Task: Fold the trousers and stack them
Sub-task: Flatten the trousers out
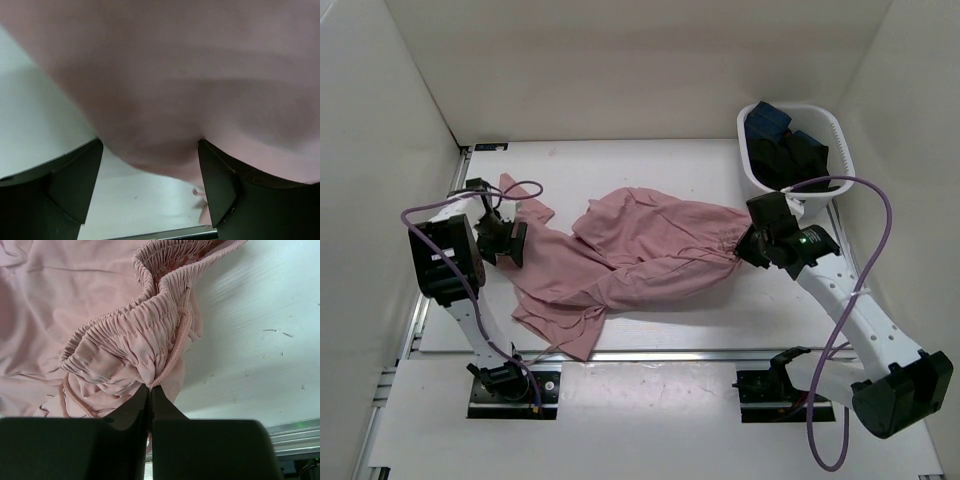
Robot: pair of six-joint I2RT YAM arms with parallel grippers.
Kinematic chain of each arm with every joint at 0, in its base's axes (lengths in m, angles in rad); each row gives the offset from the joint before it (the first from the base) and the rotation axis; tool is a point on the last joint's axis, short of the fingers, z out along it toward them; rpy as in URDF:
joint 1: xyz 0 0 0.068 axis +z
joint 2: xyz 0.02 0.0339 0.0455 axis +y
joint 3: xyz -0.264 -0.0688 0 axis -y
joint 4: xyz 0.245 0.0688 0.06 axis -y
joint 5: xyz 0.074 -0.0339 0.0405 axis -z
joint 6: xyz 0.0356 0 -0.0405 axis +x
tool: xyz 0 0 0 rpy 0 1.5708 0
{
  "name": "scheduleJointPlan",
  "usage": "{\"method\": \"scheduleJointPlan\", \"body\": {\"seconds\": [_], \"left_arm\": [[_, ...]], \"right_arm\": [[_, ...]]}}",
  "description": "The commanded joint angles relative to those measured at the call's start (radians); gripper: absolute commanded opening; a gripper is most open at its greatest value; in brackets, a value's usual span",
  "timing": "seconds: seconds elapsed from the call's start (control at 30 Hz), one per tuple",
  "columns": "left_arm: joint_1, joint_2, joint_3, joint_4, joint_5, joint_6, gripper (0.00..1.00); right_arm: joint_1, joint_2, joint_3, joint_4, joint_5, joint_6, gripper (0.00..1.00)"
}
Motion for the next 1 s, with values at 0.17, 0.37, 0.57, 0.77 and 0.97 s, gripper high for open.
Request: {"method": "scheduleJointPlan", "body": {"seconds": [0.17, 0.37, 0.57, 0.77, 0.97], "left_arm": [[-0.016, 0.153, 0.046, -0.093, 0.201, 0.047, 0.14], [0.074, -0.15, 0.023, -0.158, 0.085, 0.08, 0.14], [0.153, -0.545, 0.153, -0.294, -0.178, 0.271, 0.14], [0.153, -0.578, 0.315, -0.405, -0.334, 0.334, 0.14], [0.134, -0.273, 0.668, -0.394, -0.314, 0.279, 0.14]], "right_arm": [[0.001, -0.08, 0.072, -0.021, 0.129, -0.011, 0.0], [0.01, -0.204, 0.213, -0.169, 0.287, -0.011, 0.0], [0.033, -0.414, 0.259, -0.182, 0.257, 0.032, 0.0], [0.033, -0.435, 0.423, -0.124, 0.194, 0.037, 0.0], [0.033, -0.219, 0.538, -0.009, 0.226, -0.092, 0.0]]}}
